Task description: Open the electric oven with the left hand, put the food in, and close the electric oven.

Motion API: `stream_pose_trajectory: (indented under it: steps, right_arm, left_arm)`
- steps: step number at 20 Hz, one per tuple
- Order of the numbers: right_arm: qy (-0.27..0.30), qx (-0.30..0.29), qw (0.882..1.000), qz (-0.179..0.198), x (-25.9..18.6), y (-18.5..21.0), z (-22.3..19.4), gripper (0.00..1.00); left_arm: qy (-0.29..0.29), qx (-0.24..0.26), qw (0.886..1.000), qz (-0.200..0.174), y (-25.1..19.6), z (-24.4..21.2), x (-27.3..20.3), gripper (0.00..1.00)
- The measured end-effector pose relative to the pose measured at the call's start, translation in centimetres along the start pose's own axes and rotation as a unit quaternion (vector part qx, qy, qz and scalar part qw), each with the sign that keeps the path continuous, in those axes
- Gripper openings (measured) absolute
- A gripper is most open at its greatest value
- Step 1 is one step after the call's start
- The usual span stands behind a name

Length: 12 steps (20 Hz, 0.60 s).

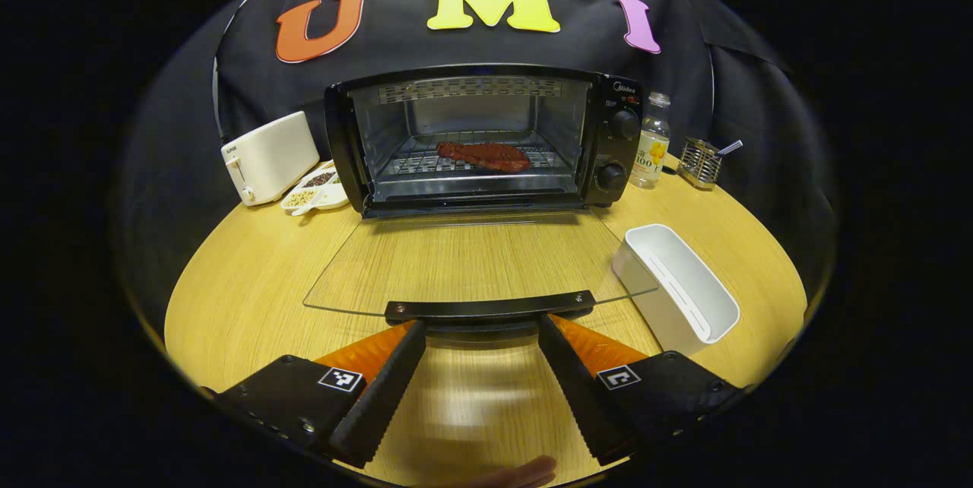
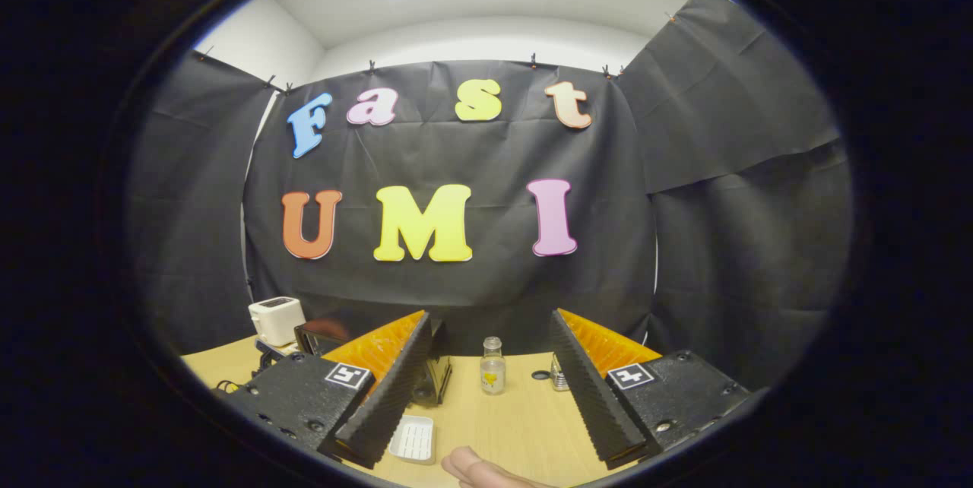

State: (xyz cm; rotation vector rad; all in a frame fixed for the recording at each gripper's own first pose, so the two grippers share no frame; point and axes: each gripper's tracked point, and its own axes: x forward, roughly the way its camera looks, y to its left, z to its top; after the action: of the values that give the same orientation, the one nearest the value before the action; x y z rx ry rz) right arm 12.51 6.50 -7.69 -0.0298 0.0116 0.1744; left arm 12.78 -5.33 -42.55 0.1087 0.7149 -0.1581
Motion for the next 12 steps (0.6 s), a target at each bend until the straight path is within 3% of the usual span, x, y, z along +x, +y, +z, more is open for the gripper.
stream_pose_trajectory:
  steps: [12]
  right_arm:
    - [0.02, 0.012, 1.0, -0.009, 0.1, -0.7, -1.5, 0.98]
  left_arm:
    - [-0.081, -0.021, 0.996, -0.004, 0.6, 6.7, -1.8, 0.96]
